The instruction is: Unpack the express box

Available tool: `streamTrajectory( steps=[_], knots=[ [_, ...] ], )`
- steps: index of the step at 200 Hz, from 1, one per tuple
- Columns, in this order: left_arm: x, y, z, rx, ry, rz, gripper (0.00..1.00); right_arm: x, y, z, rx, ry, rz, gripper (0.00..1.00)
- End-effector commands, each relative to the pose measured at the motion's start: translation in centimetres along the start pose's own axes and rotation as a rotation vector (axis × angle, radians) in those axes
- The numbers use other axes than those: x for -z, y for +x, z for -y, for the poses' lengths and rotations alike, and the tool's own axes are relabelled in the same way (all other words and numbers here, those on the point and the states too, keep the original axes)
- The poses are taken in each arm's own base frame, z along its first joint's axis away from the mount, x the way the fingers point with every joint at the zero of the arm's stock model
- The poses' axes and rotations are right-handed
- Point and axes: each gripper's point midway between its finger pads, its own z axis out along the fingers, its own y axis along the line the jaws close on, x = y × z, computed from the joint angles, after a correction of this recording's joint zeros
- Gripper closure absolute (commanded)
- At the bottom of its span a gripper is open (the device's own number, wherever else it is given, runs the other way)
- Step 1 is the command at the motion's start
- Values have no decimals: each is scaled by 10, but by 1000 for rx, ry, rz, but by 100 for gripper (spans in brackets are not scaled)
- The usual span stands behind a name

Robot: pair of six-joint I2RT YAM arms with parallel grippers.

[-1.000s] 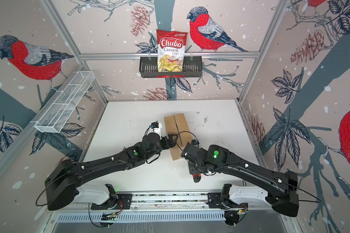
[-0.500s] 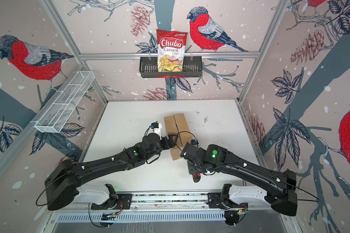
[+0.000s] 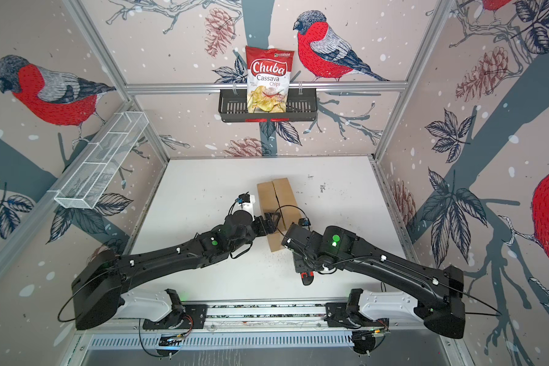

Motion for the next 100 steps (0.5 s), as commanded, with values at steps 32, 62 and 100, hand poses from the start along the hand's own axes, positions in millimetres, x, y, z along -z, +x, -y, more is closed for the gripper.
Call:
streamTrajectory(
  steps=[32, 62, 100],
  knots=[
    [-1, -2, 10, 8, 41, 19, 9, 0, -7, -2, 8, 5, 24, 91],
    [-2, -2, 11, 8, 45, 18, 9, -1, -9, -1, 11, 9, 25, 91],
    [-2, -2, 11, 9, 47, 18, 9, -2, -12, -1, 17, 12, 29, 91]
  ],
)
